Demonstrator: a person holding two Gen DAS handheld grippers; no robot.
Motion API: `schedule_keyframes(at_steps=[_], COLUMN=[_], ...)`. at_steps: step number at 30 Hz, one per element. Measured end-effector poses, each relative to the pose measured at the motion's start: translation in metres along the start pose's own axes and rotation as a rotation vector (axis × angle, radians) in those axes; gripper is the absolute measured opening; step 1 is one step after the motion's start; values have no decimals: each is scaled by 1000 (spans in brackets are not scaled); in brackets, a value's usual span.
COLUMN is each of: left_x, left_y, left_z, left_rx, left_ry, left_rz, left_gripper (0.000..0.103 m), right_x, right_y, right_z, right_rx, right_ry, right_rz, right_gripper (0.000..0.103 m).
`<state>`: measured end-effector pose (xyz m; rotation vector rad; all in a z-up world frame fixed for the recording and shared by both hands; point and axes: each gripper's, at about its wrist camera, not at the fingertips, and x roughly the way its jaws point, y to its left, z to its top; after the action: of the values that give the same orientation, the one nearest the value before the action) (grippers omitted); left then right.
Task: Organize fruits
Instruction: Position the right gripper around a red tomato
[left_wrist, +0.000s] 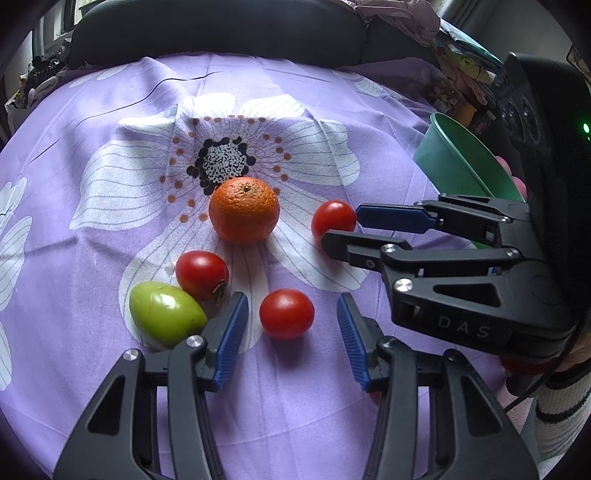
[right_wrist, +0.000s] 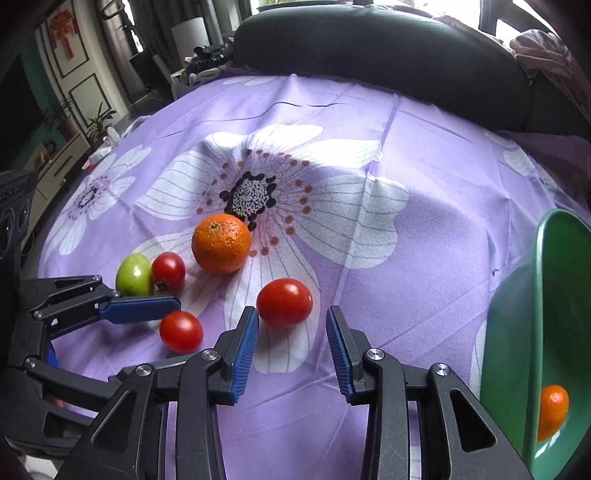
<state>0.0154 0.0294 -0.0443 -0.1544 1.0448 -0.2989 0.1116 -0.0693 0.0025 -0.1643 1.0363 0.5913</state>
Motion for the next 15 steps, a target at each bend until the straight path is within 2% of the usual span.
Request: schedule_keyframes(at_steps=[10, 12, 15], left_x=[0, -1, -2], left_y=[4, 5, 8], left_z=[1, 1, 1], left_rx=[-13, -16, -26], left_ry=[-10, -11, -15], left_rz=[14, 15, 16], left_gripper=[37, 34, 30], right_x=[14, 15, 15], right_y=[2, 2, -1], right_z=[14, 14, 13], right_rx=[-13, -10, 4], right_ry=[-4, -9, -22], right_rz=[38, 50, 58], right_gripper=[38, 33, 32])
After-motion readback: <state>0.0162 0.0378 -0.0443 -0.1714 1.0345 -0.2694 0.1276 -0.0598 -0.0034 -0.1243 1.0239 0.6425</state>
